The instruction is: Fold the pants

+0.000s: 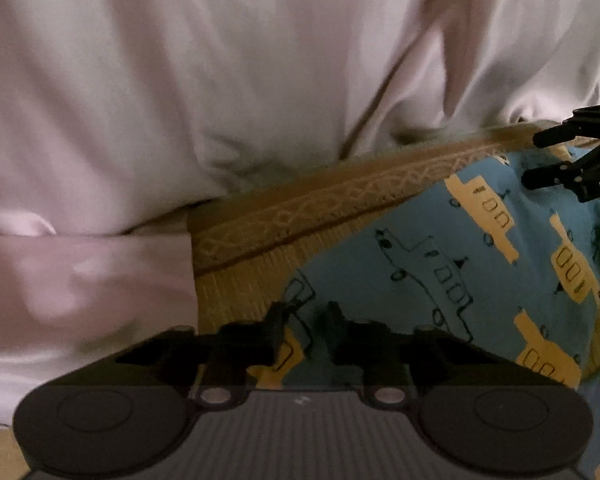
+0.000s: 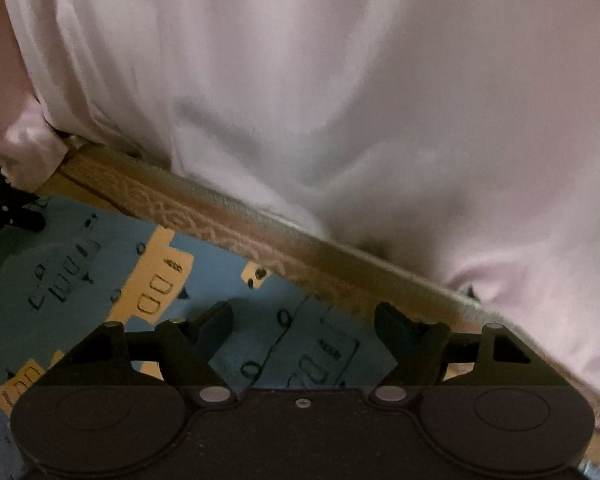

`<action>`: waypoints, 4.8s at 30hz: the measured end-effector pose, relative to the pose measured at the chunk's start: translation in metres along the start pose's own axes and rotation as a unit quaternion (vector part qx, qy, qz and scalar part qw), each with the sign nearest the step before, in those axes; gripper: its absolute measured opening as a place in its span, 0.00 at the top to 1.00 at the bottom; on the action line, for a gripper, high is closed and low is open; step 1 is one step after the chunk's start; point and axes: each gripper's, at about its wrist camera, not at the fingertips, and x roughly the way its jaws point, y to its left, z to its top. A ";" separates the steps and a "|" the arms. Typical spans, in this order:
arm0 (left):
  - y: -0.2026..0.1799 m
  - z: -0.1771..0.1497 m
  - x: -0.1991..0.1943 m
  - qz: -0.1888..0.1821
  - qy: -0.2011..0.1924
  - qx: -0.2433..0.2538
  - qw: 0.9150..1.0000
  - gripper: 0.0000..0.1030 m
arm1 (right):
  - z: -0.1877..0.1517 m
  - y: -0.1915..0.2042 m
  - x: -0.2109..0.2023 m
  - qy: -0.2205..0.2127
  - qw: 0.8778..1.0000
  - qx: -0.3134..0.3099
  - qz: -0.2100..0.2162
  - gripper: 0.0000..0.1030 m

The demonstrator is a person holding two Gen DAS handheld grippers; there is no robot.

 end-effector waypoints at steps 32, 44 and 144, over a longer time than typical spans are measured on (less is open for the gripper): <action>0.067 -0.047 -0.057 -0.020 -0.143 -0.012 0.990 0.43 | 0.021 0.041 0.002 -0.116 0.990 -0.073 -0.034 0.30; 0.052 -0.055 -0.043 -0.004 -0.047 0.007 0.999 0.70 | 0.031 0.092 0.015 -0.104 0.984 -0.146 0.003 0.18; -0.089 -0.244 -0.190 0.115 -0.190 0.102 0.970 0.96 | -0.254 0.217 -0.219 -0.215 0.973 -0.086 -0.021 1.00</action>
